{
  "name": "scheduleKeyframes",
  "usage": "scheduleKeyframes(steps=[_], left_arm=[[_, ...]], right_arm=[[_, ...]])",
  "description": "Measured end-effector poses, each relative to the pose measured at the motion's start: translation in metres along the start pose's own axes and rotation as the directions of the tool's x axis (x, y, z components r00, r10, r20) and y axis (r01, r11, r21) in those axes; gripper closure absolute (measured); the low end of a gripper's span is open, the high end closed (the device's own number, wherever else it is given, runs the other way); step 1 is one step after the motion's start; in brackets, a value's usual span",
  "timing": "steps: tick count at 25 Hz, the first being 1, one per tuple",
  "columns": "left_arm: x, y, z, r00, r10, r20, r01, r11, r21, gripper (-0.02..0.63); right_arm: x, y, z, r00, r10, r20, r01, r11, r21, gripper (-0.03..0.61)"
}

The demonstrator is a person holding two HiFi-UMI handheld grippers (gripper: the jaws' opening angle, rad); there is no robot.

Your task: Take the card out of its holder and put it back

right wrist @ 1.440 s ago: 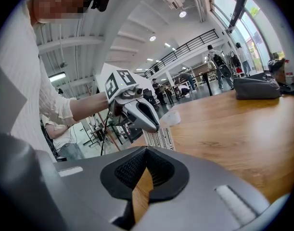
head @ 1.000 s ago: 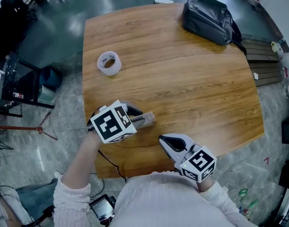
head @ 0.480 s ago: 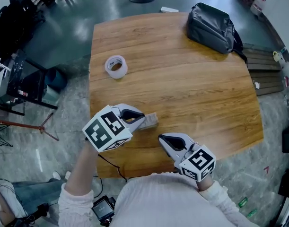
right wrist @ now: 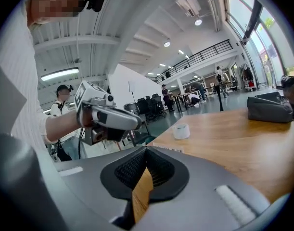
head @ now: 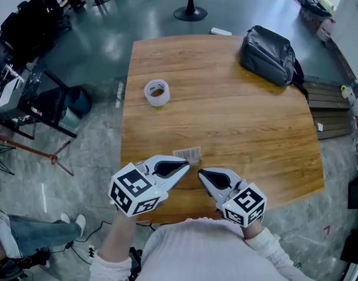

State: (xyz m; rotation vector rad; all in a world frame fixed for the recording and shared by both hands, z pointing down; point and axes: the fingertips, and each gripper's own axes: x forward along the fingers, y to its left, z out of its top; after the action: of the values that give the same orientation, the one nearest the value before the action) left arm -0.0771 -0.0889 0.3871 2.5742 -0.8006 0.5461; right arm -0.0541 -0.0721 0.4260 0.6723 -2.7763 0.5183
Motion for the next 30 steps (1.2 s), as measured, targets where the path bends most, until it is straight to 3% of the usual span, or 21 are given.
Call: scheduleKeyframes(steps=[6,12,24,30], left_arm=[[-0.008,-0.009,-0.016,0.984,0.062,0.166,-0.037,0.988,-0.151,0.606],[-0.009,-0.012,-0.035,0.96,0.071,0.271,0.026,0.94,-0.34,0.606],[0.005,-0.008,-0.052,0.929,0.229,0.29,-0.077,0.888,-0.453,0.606],[0.009,-0.009,-0.056,0.927,0.234,0.293,-0.071,0.876,-0.476,0.606]], right_arm=[[-0.001,0.002,0.005,1.0,-0.004,0.005,0.004,1.0,-0.021,0.58],[-0.004,0.004,0.004,1.0,-0.015,0.0,0.015,0.999,-0.039,0.58],[-0.002,0.009,-0.009,1.0,-0.01,-0.023,0.01,0.999,-0.037,0.58],[-0.005,0.001,-0.008,0.999,-0.051,-0.014,0.05,0.998,-0.037,0.581]])
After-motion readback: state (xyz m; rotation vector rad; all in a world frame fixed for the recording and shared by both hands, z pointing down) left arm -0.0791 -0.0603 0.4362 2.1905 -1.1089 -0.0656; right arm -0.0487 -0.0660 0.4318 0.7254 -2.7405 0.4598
